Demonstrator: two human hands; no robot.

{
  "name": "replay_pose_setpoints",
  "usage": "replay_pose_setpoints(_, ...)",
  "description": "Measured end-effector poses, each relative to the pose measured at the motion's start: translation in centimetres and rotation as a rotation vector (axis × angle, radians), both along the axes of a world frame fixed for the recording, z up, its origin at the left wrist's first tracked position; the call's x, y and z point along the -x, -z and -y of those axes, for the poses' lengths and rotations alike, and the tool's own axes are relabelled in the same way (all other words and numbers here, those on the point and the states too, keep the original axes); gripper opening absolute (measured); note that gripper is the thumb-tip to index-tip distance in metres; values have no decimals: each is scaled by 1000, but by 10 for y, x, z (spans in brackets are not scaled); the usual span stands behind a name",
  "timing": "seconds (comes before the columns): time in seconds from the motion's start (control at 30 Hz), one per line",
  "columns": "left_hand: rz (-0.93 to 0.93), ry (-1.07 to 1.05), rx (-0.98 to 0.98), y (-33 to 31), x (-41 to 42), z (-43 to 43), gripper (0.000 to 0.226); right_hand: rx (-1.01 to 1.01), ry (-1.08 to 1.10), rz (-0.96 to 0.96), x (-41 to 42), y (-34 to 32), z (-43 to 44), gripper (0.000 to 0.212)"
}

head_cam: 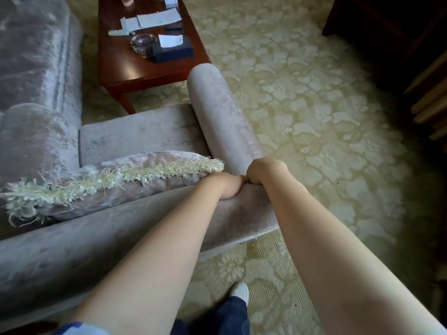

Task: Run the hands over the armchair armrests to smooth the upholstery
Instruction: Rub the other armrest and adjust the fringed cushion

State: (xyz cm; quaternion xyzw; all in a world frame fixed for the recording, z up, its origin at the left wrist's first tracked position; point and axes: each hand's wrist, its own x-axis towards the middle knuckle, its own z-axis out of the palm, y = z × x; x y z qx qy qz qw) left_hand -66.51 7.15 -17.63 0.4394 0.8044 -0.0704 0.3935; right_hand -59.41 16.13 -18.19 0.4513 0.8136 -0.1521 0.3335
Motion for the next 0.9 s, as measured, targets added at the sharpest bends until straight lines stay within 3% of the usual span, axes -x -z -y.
replay_pose_setpoints(0.1,46,39,48,2,-12,16,56,11,-23,16,-18,5,15,43)
replay_pose_setpoints(0.23,150,5,-80,10,-31,24,43,41,35,52,-40,3,22,43)
replay_pose_setpoints(0.37,75,83,-90,4,-21,29,60,-88,104,34,-30,-11,31,43)
replay_pose_setpoints(0.47,3,120,-103,-1,-16,42,56,-193,-61,75,-9,-19,44,45)
replay_pose_setpoints(0.63,-18,-110,-75,2,28,89,57,-209,-366,-68,54,-33,83,37)
replay_pose_setpoints(0.8,-136,-293,-199,-5,98,191,54,-58,-779,-164,160,-57,171,25)
replay_pose_setpoints(0.9,-314,-390,-136,-15,140,262,64,47,-889,-242,220,-69,245,21)
